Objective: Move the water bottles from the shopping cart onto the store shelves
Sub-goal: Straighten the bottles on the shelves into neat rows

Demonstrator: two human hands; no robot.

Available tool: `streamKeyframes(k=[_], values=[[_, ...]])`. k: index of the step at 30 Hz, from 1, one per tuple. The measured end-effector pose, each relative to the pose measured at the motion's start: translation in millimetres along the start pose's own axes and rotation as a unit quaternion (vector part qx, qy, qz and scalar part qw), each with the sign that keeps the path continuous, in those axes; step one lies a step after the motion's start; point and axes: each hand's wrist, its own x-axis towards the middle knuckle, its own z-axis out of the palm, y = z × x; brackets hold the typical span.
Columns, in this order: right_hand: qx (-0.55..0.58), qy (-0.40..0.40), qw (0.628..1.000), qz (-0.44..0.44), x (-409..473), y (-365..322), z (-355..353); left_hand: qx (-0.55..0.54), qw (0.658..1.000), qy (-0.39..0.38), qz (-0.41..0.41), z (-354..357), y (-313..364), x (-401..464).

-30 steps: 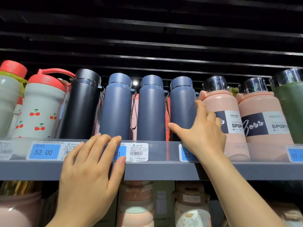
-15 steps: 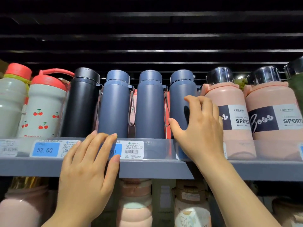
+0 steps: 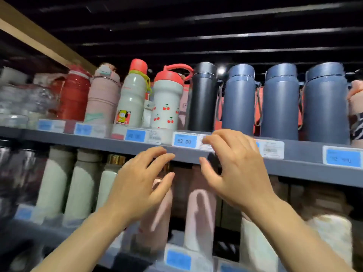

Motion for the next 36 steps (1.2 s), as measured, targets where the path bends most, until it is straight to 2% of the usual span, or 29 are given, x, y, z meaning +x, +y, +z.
streamKeyframes(k=[3,5,9,12,17,23,27,33,36], values=[[0.017,-0.039,0.999,0.006,15.1,-67.3,31.9,0.044,0.998,-0.027,0.039,-44.5,-52.5,-33.6],[0.052,-0.068,0.996,0.016,22.6,-112.5,57.0,0.059,0.996,-0.049,0.037,-75.3,-90.7,-58.6],[0.063,-0.157,0.986,-0.015,23.9,-189.0,107.6,0.063,0.994,-0.087,-0.023,-126.2,-168.0,-109.5],[0.087,-0.187,0.978,-0.024,15.3,-226.8,137.4,0.054,0.989,-0.106,-0.09,-149.7,-210.1,-138.1],[0.151,-0.223,0.963,0.025,-13.7,-273.9,183.9,0.048,0.979,-0.153,-0.123,-157.1,-255.0,-185.1],[0.15,-0.214,0.964,0.047,-49.8,-303.3,240.3,0.048,0.965,-0.173,-0.189,-132.9,-292.0,-237.8],[0.127,-0.189,0.973,0.034,-74.7,-300.2,268.5,0.059,0.967,-0.161,-0.187,-101.7,-317.1,-245.3],[0.092,-0.103,0.99,0.035,-80.9,-304.0,286.5,0.114,0.97,-0.141,-0.162,-53.4,-366.4,-244.0],[0.065,-0.077,0.994,0.042,-81.2,-308.2,291.3,0.086,0.973,-0.138,-0.164,-41.8,-383.8,-258.6]])
